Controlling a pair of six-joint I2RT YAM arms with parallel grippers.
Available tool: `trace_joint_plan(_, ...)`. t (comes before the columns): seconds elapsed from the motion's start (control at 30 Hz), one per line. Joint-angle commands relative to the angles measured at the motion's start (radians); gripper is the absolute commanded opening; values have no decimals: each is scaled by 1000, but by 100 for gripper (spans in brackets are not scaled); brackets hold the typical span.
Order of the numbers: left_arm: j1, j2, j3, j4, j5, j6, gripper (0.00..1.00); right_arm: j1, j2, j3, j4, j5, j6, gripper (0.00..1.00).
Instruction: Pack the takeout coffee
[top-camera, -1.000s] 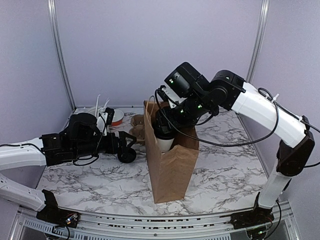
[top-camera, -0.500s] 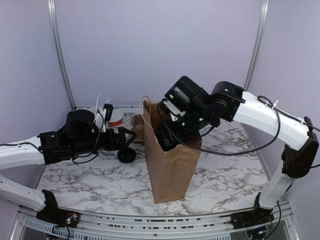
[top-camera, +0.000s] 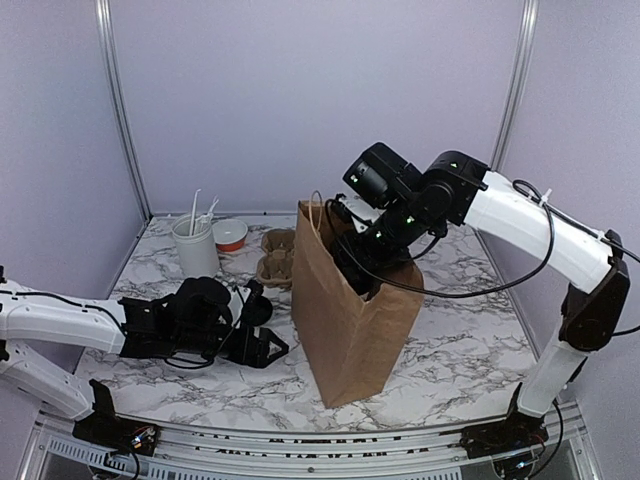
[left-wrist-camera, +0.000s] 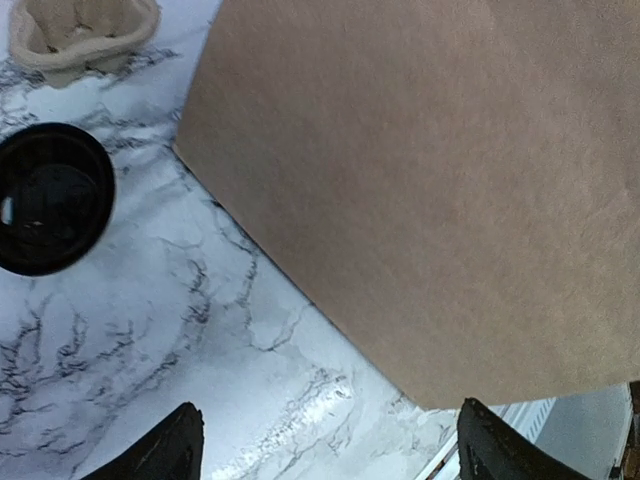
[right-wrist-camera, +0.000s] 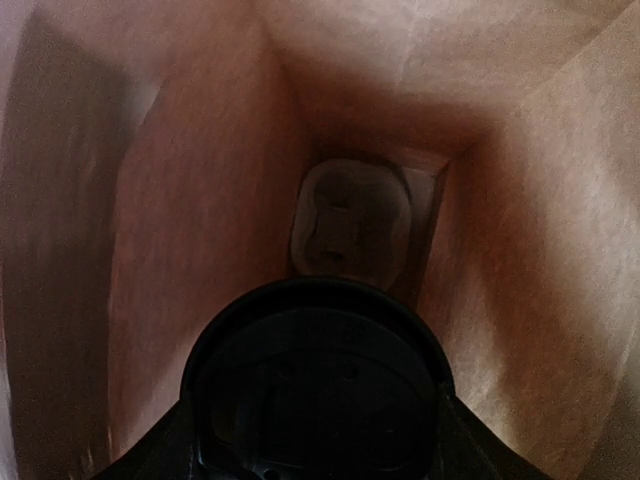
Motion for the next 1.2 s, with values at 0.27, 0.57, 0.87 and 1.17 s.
trace_joint_plan(0.27, -134, 244, 83, 154, 109, 25, 86, -55, 79, 158, -136, -31, -126, 57)
trace_joint_plan(0.57, -146, 283, 129, 185, 80, 6, 86, -54, 12, 33, -152, -52, -90, 56)
trace_joint_plan(0.87, -146, 277, 122, 185, 56, -2, 86, -52, -50, -130, -67, -79, -46, 56)
trace_joint_plan(1.17, -146, 269, 120, 185, 39, 2, 86, -47, -49, -195, -41, -94, -43, 56)
